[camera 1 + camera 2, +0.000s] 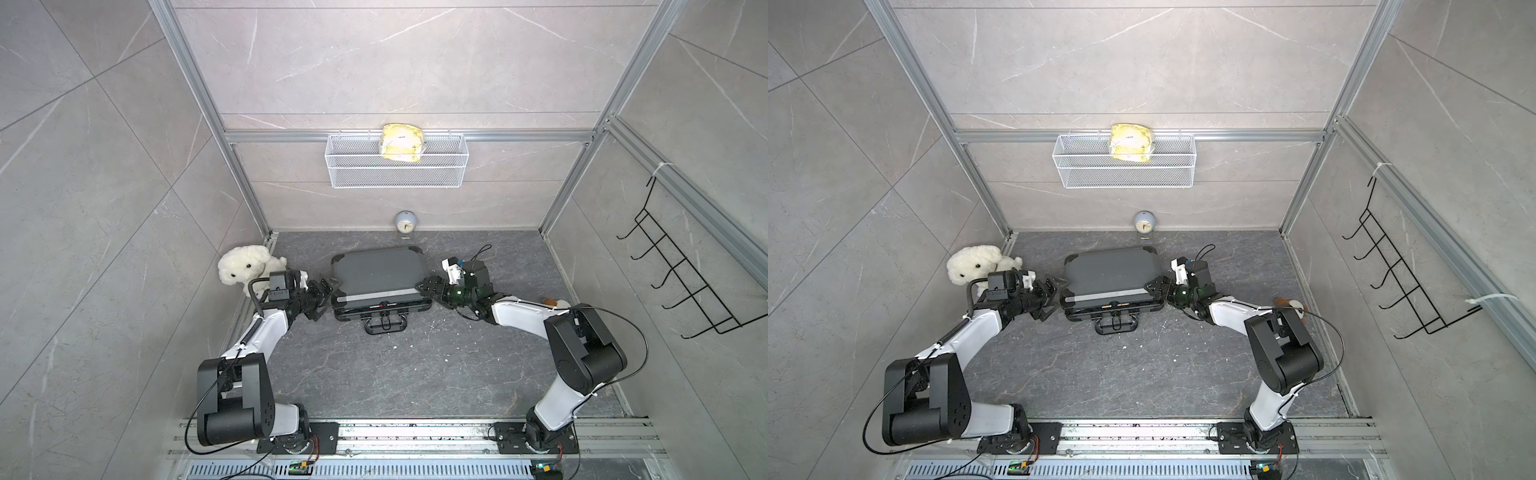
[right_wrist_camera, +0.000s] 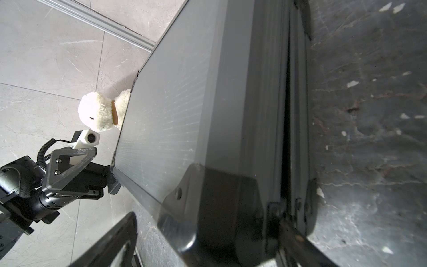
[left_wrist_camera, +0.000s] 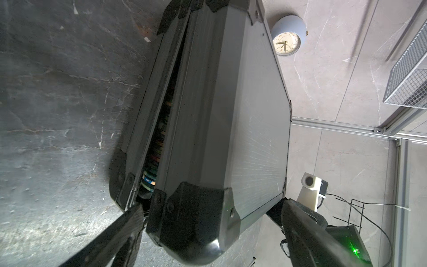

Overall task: Open the poker set cases
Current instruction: Open the case lid on the poker set case.

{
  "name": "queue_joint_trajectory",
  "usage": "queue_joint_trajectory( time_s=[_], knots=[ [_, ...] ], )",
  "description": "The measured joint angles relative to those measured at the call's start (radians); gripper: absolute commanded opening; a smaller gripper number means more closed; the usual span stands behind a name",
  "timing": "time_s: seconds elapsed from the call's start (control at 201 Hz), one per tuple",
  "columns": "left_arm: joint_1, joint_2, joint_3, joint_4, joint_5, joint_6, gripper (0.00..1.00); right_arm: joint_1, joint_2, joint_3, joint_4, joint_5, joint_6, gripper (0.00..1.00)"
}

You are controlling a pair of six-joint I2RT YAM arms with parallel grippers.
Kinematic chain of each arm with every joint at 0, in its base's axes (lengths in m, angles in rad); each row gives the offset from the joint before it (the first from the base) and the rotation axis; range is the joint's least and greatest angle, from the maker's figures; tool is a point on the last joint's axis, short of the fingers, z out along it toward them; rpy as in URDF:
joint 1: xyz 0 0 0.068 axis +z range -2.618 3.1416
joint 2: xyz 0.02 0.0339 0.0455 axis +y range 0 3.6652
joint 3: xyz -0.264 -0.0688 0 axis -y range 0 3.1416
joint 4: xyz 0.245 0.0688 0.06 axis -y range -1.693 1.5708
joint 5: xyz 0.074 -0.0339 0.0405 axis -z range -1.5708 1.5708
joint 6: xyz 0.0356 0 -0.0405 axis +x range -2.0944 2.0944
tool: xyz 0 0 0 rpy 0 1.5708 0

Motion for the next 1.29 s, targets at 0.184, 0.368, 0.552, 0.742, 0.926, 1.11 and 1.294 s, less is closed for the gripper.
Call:
queue_joint_trajectory(
  time_s=[0.184, 0.368, 0.552, 0.742, 0.926, 1.11, 1.294],
  knots=[
    [0.000, 0.033, 0.132, -0.005, -0.001, -0.018, 0.94, -0.004, 0.011, 0.123, -0.084, 0.014, 0.006, 0.91],
    [0.000, 0.148, 0.339, -0.011, -0.002, -0.023, 0.93, -0.022, 0.089, 0.344, -0.183, 0.025, 0.052, 0.92],
    [0.000, 0.325, 0.565, -0.045, -0.003, -0.021, 0.94, -0.023, 0.247, 0.606, -0.237, 0.037, 0.056, 0.94],
    [0.006, 0.481, 0.764, -0.084, -0.010, -0.014, 0.93, -0.024, 0.423, 0.913, -0.301, 0.024, 0.064, 1.00],
    [0.067, 0.528, 0.850, -0.133, -0.010, -0.006, 0.97, -0.018, 0.587, 1.226, -0.385, 0.001, 0.067, 1.00],
    [0.210, 0.497, 0.819, -0.196, -0.069, 0.004, 0.99, -0.002, 0.840, 1.711, -0.533, 0.011, 0.058, 1.00],
    [0.261, 0.409, 0.659, -0.189, -0.107, 0.008, 0.99, 0.018, 1.074, 2.139, -0.756, 0.019, 0.030, 1.00]
  ],
)
